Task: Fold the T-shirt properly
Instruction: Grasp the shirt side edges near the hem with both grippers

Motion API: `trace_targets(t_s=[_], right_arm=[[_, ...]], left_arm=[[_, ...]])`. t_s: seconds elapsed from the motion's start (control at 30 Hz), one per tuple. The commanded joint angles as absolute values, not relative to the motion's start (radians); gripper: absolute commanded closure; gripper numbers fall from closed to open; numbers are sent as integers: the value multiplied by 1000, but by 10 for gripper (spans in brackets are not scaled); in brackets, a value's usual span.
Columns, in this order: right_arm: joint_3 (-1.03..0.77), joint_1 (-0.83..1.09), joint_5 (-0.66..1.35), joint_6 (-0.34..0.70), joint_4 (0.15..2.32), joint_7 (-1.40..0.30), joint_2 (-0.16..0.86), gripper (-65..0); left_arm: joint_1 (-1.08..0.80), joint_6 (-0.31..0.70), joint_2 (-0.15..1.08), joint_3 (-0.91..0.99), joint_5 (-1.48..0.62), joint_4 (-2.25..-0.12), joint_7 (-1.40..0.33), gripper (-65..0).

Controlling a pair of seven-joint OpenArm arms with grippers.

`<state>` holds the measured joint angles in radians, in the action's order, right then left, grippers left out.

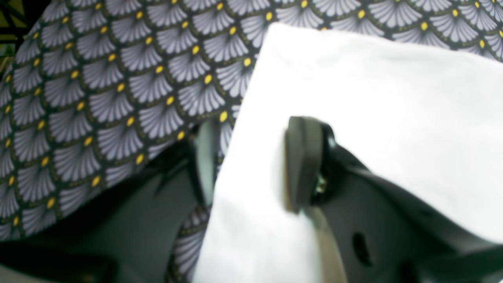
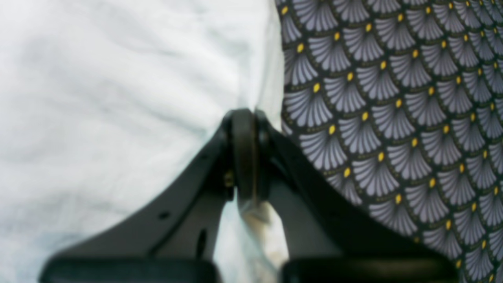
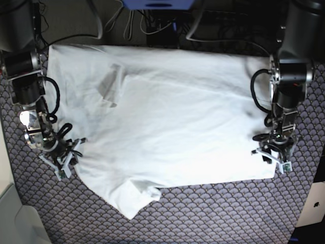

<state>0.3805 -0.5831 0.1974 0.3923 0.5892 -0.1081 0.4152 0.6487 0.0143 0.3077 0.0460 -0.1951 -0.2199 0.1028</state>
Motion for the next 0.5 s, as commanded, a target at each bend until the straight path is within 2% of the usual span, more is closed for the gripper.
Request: trace_targets(t_s=[0.0,0.33,0.4,0.47], right_arm=[[377,-615,205,389,605,-88,429,0],[378,-615,205,389,605,-88,429,0],[378,-616,205,389,605,-88,429,0],[378,-616,205,389,605,-88,429,0]], left_arm=[[676,13,306,48,-193,-226,110,-281],[636,13,278,48,-193,-226,108,-261],[633,13,278,48,-193,-226,108,-202],[633,13,278,48,-193,-226,105,-110]])
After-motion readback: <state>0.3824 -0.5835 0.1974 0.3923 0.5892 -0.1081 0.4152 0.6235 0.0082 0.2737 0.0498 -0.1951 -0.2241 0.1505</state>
